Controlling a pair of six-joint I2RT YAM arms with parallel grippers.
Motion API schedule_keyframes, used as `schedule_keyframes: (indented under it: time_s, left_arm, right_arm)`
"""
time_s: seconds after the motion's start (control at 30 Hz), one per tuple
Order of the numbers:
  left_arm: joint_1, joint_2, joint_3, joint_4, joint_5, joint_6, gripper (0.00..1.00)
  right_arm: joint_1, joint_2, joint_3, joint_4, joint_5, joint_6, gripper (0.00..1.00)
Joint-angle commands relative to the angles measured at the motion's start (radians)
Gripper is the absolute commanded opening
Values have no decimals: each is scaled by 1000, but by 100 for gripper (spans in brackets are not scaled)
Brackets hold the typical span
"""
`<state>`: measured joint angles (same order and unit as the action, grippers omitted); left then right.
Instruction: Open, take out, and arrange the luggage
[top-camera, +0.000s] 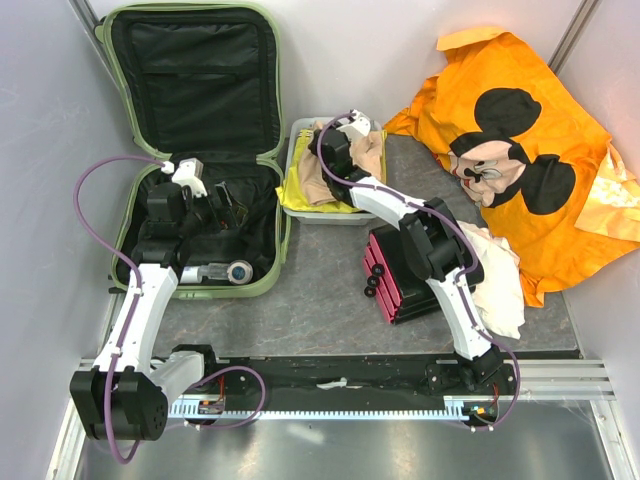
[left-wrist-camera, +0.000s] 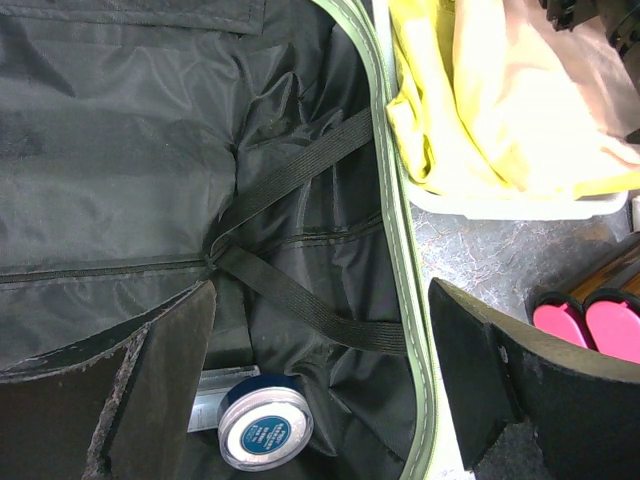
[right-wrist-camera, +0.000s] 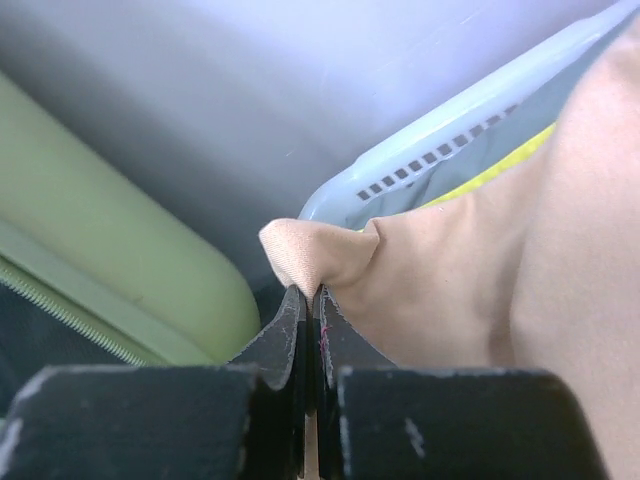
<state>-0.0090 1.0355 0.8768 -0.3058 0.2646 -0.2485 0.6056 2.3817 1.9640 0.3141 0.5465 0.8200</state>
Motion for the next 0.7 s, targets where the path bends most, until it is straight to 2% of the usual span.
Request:
schedule_keyframes:
  time_s: [0.0,0.13,0.23,0.27,0.33,0.37,0.43,0.47,0.53,0.67]
  left_arm:
    - [-6,5,1,20,9,17,93]
    - [-6,9,1,19,13,15,93]
    - [-6,12,-1,19,13,15,93]
    - [-6,14,1,22,13,15,93]
    - [-6,12,-1,20,12,17,93]
    - [-6,15,1,20,12,17,93]
    - [-6,15,1,20,13,15,93]
    - [-6,14,2,20,13,15,93]
    - [-6,12,2,19,13,17,93]
    - [-6,11,1,20,10,17,93]
  right_arm:
    - [11,47,32,75,127,38,0]
    - [29,53,-2,89,153,47,1]
    - [29,37,-23,102,101,47,17]
    - [26,25,-30,108,81,42,31]
    - [26,-15,-28,117,21,-8,46]
    - [26,-32,-22,109,0,-27,58]
    - [26,-85,-13,82,-60,-91,68]
    - [25,-105,-16,73,-78,-122,76]
    - [25,-185,-54,42,-112,-197,79]
    - [22,-337,-216,7,-193,-301,73]
